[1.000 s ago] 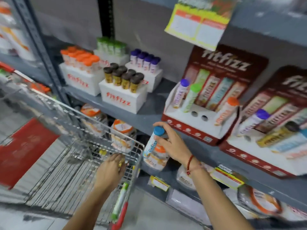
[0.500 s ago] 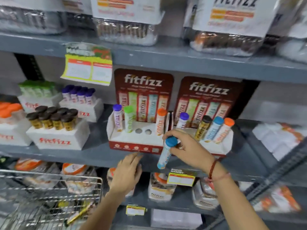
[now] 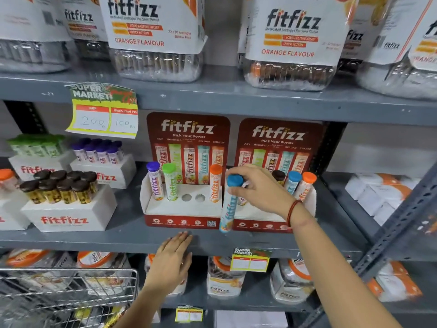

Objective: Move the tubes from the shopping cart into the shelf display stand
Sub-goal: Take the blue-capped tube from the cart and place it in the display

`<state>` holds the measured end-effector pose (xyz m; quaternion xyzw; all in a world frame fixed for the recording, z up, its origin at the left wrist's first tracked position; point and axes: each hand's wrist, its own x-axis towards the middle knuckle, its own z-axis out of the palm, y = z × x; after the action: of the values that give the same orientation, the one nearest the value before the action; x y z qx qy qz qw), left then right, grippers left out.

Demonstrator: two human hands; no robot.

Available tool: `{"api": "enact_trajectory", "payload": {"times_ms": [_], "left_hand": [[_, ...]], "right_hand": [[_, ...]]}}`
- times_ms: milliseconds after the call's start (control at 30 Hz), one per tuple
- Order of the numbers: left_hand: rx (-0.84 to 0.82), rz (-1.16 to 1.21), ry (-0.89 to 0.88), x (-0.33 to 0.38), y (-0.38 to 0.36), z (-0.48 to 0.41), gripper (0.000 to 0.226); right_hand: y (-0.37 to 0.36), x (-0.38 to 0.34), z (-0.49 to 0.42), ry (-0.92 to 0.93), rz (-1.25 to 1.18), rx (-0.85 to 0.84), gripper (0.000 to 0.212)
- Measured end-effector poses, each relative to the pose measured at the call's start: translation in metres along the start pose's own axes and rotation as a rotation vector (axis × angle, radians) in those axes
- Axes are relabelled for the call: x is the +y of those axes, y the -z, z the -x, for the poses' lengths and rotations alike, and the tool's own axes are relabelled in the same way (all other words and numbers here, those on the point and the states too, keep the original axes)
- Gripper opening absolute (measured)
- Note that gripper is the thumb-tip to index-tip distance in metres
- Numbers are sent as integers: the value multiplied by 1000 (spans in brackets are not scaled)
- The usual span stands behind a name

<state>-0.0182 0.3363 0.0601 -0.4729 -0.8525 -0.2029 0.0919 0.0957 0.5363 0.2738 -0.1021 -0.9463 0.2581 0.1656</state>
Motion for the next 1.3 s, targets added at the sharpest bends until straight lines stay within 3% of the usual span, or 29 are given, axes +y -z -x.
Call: {"api": "enact_trajectory", "payload": {"times_ms": [400, 600, 800, 1300], "left_hand": [[-45, -52, -45, -14, 0, 6, 50], [-59, -19, -45, -19, -2, 7, 52], [-83, -27, -23, -20, -6, 8, 54], [-106, -34, -11, -20, -6, 8, 56]], "right_hand": [[-14, -28, -72, 52, 89, 75, 32], [-24, -30, -95, 42, 143, 27, 39], [-37, -22, -102, 46, 376, 4, 40], [-54, -8, -116, -7, 447, -17, 34]]}}
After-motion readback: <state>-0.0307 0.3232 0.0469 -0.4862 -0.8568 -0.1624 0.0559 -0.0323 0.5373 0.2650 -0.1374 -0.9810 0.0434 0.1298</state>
